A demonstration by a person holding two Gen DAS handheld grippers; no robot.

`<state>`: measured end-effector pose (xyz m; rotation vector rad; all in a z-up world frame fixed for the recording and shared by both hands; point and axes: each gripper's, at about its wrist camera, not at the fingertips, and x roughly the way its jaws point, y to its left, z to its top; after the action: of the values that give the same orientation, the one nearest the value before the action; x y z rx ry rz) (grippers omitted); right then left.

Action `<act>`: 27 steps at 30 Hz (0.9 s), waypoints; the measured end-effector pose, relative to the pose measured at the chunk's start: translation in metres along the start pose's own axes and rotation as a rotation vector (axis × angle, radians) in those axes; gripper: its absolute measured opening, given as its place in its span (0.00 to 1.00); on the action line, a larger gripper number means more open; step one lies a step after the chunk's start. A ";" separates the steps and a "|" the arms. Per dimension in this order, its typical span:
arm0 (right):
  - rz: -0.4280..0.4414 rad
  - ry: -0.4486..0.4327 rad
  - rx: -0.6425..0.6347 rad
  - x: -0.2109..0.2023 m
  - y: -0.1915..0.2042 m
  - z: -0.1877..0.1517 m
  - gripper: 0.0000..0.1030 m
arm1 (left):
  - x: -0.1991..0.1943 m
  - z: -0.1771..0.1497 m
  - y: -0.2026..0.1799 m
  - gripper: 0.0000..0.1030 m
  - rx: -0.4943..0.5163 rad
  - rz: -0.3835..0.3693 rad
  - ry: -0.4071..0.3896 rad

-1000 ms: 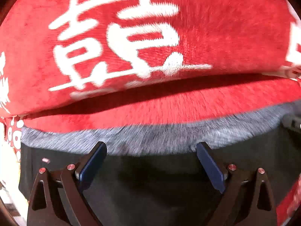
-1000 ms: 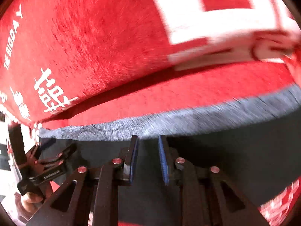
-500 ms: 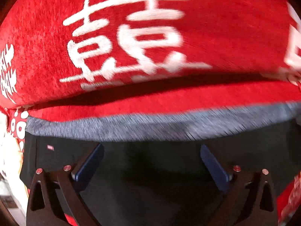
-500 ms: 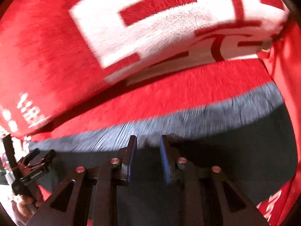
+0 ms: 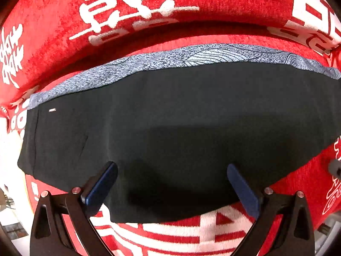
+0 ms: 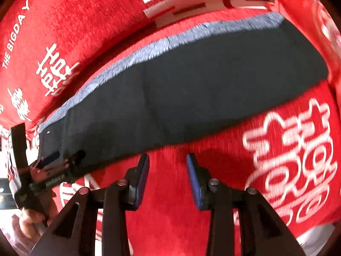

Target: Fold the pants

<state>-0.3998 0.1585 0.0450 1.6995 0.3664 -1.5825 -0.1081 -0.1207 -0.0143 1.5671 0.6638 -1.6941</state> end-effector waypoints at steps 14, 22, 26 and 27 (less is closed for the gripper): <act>0.039 -0.028 0.150 -0.020 0.007 -0.041 0.43 | -0.050 0.003 -0.001 1.00 0.123 -0.013 0.011; 0.055 -0.029 0.198 -0.026 -0.008 -0.051 0.45 | -0.070 0.004 -0.030 1.00 0.175 -0.033 0.014; 0.062 -0.018 0.214 -0.025 -0.024 -0.048 0.45 | -0.075 0.007 -0.052 1.00 0.183 -0.047 0.021; 0.060 -0.014 0.213 -0.024 -0.029 -0.046 0.45 | -0.081 -0.004 -0.065 1.00 0.183 -0.049 0.022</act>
<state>-0.3908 0.2161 0.0549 1.8393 0.1416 -1.6359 -0.1574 -0.0650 0.0585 1.7104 0.5761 -1.8188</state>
